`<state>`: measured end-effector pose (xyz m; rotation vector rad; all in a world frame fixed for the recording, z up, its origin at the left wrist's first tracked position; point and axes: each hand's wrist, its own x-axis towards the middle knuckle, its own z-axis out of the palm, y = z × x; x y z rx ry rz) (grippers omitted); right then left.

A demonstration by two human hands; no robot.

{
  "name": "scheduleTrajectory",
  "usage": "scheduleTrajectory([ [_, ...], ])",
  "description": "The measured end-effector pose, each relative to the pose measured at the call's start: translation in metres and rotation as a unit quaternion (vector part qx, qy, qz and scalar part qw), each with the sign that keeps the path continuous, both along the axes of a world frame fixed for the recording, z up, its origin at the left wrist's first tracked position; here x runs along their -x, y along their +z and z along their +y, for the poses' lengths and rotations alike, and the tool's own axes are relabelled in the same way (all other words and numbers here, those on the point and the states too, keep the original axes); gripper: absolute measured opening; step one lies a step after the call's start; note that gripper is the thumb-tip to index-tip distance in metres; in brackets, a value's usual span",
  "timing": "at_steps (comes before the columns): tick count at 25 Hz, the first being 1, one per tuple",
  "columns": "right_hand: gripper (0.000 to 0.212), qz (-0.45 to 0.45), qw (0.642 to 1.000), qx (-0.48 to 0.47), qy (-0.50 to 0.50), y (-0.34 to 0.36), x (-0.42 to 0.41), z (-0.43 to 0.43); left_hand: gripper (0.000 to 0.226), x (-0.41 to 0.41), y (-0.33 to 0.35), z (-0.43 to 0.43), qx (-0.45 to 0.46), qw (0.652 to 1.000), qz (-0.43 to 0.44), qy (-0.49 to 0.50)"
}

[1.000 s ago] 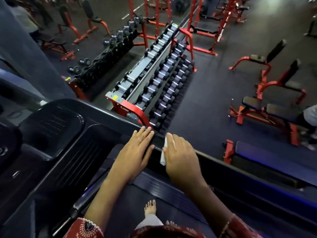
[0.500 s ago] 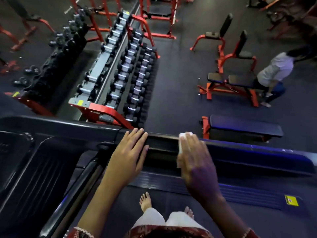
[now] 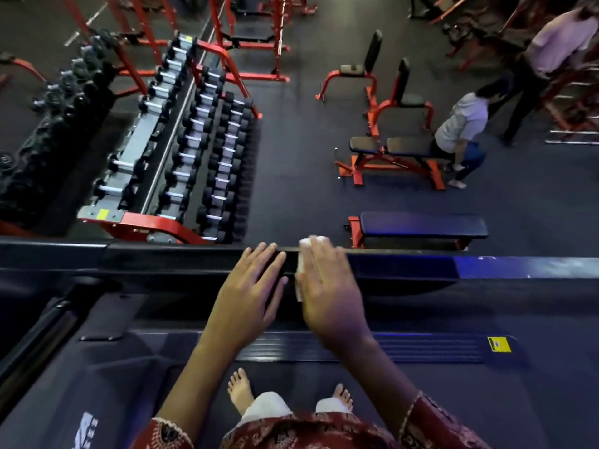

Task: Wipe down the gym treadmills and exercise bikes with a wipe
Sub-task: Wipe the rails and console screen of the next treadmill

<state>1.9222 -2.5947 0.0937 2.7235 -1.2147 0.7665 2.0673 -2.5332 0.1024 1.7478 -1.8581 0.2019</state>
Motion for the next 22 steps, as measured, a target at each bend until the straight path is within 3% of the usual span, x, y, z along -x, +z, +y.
scheduleTrajectory([
  [3, 0.046, 0.018, 1.000, 0.013, -0.001, -0.003, 0.046, -0.021, 0.041, 0.027, -0.001, -0.012, -0.004, 1.000, -0.004, -0.001],
  [7, 0.046, -0.031, 0.987, 0.011, -0.158, -0.008, 0.119, -0.043, 0.041, 0.057, -0.003, -0.026, -0.004, 1.000, -0.009, 0.005],
  [11, 0.044, -0.004, 1.000, 0.027, -0.015, -0.011, 0.110, -0.043, 0.042, 0.090, -0.003, -0.046, -0.009, 0.999, -0.024, -0.033],
  [15, 0.044, -0.064, 0.987, 0.015, -0.145, -0.014, 0.154, -0.055, 0.042, 0.116, -0.005, -0.057, -0.004, 0.999, -0.029, -0.034],
  [19, 0.043, -0.026, 0.999, 0.015, -0.030, -0.014, 0.145, -0.053, 0.043, 0.125, -0.003, -0.063, -0.014, 0.998, -0.034, -0.041],
  [22, 0.044, -0.032, 0.993, 0.018, -0.115, -0.009, 0.157, -0.065, 0.044, 0.126, -0.001, -0.062, -0.018, 0.999, -0.028, -0.039],
])
